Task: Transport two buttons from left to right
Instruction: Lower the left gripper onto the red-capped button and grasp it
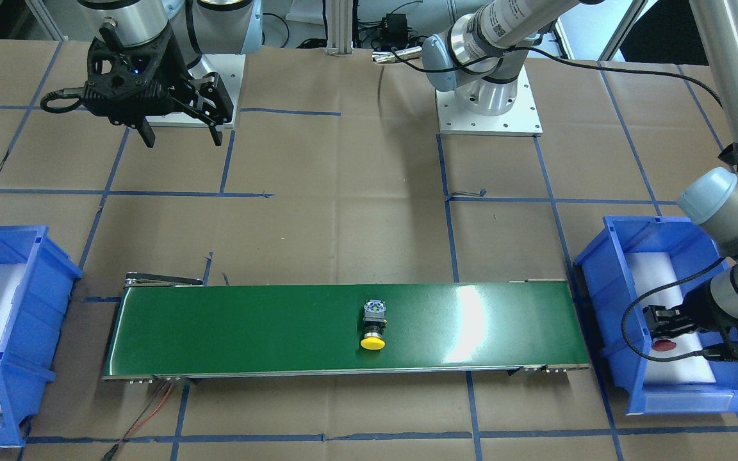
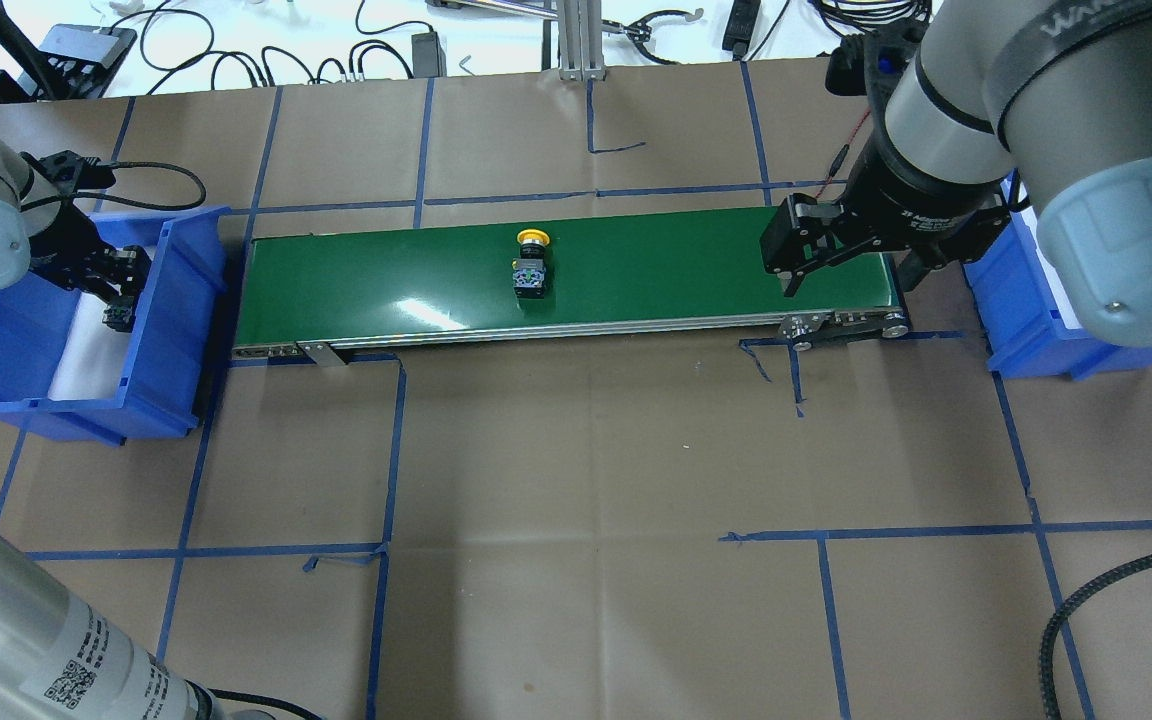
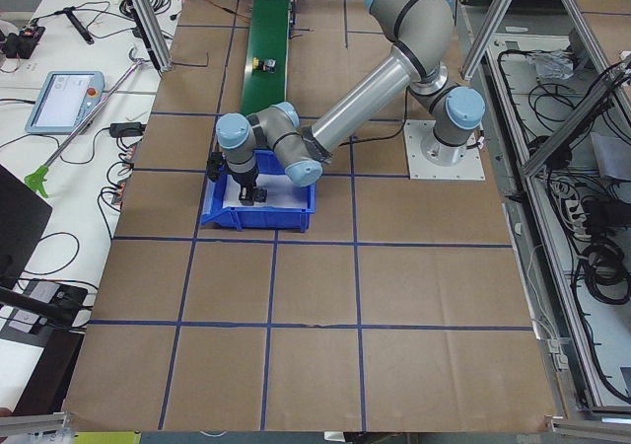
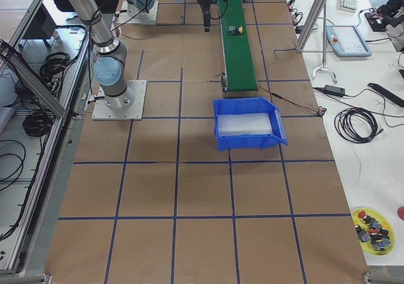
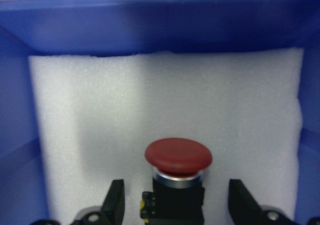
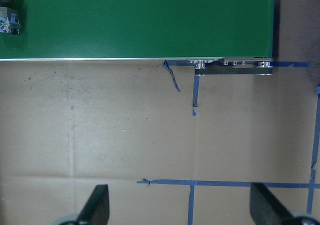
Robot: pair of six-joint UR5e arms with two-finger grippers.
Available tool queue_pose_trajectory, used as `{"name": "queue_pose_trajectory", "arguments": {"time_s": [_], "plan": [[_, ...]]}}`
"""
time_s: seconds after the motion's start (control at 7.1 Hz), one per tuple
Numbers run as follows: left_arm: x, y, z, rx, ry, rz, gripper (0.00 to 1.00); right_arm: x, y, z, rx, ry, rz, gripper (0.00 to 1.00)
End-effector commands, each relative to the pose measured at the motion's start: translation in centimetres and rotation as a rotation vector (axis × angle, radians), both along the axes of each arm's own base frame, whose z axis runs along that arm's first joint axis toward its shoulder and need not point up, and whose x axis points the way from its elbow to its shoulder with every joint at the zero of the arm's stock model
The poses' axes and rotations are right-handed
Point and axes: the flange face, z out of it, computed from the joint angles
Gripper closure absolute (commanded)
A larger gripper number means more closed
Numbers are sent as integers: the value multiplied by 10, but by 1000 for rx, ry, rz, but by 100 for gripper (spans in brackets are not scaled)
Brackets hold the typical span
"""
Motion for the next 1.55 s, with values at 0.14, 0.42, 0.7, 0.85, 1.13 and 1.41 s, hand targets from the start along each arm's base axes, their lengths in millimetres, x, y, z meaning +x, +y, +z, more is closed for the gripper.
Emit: {"name": "queue_pose_trajectory", "arguments": {"time_s": [0.14,0.42,0.7,0.85,1.13,1.41], "plan": [[1,-6,36,-35,-21,-4,96,0,-4,-14,-55,-3,-1,0],[1,-6,100,-8,-7,-4,96,0,-4,-14,-57,-1,2,0],[-9,13,193,65,19,-2,96,0,-4,-15,-51,4,2,0],[-14,22,214,99,31,10,96,-1,-4,-15,-51,5,2,0],[-38,17,221,95,29,12,96,-2,-3,-17,-41,17,7,0],[-101,3,217,101,24,75,96,-1,-4,-17,-42,10,1,0]]}}
